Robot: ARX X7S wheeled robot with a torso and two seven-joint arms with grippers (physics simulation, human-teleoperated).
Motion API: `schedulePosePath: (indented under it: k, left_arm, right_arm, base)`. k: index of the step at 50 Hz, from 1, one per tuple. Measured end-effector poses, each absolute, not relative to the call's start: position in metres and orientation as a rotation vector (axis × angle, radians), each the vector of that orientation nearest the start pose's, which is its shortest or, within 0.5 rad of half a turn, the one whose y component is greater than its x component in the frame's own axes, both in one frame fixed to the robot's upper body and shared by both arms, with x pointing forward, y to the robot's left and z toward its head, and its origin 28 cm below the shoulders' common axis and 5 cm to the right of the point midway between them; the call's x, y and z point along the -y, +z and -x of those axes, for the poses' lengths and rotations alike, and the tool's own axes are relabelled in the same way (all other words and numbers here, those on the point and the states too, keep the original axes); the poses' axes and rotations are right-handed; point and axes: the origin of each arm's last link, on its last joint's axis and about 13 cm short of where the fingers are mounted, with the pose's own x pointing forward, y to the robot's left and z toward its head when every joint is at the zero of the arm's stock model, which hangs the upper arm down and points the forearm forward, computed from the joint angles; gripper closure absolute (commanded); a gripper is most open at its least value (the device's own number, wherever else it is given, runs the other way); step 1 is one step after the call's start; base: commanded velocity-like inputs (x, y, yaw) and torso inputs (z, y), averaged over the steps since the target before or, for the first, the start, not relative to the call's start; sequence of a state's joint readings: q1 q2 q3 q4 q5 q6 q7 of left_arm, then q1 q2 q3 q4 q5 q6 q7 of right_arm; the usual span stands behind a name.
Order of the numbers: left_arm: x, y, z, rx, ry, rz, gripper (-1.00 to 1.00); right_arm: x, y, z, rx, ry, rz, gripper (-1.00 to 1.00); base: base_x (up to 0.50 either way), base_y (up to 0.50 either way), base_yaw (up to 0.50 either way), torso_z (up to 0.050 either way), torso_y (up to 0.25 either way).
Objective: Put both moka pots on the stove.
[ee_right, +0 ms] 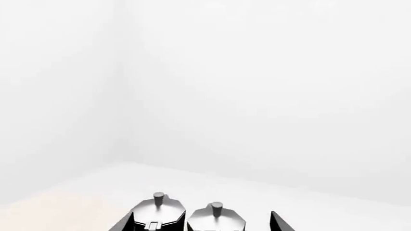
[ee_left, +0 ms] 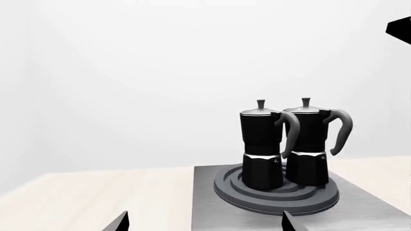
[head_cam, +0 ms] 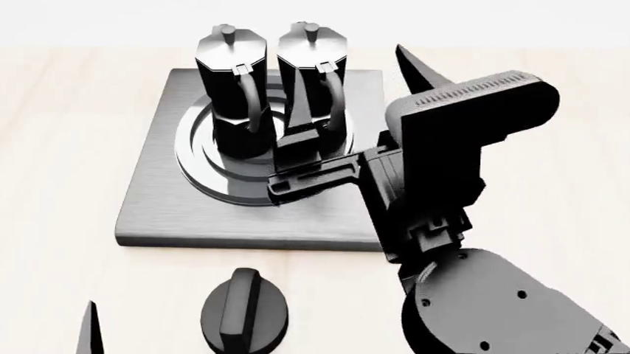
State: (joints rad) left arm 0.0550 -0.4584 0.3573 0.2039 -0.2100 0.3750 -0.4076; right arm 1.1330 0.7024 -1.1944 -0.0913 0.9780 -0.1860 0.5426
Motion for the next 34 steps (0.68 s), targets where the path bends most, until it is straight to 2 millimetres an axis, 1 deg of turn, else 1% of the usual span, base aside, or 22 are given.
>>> schedulePosePath:
  k: [9,18,25,34]
  left_arm:
    - [-0.227,0.06,-0.187,0.401,-0.04,-0.038,-1.0]
    - [-0.226,0.06,-0.187,0.402,-0.042,-0.039,-1.0]
    - [-0.226,0.06,-0.188,0.402,-0.043,-0.041,-1.0]
    - [-0.225,0.06,-0.189,0.403,-0.044,-0.041,-1.0]
  right_arm:
    - [0.098,0.218,-0.279,0.497,0.293,0.041,-1.0]
    - [0.108,0.217,-0.256,0.525,0.257,0.075,-1.0]
    - [0.115,0.211,-0.243,0.519,0.232,0.085,-1.0]
    - [0.119,0.202,-0.232,0.5,0.215,0.089,-1.0]
  base:
    - [0.0,0.0,0.0,0.0,0.0]
    - [0.0,0.0,0.0,0.0,0.0]
    - [0.0,0.0,0.0,0.0,0.0]
    - [0.0,0.0,0.0,0.0,0.0]
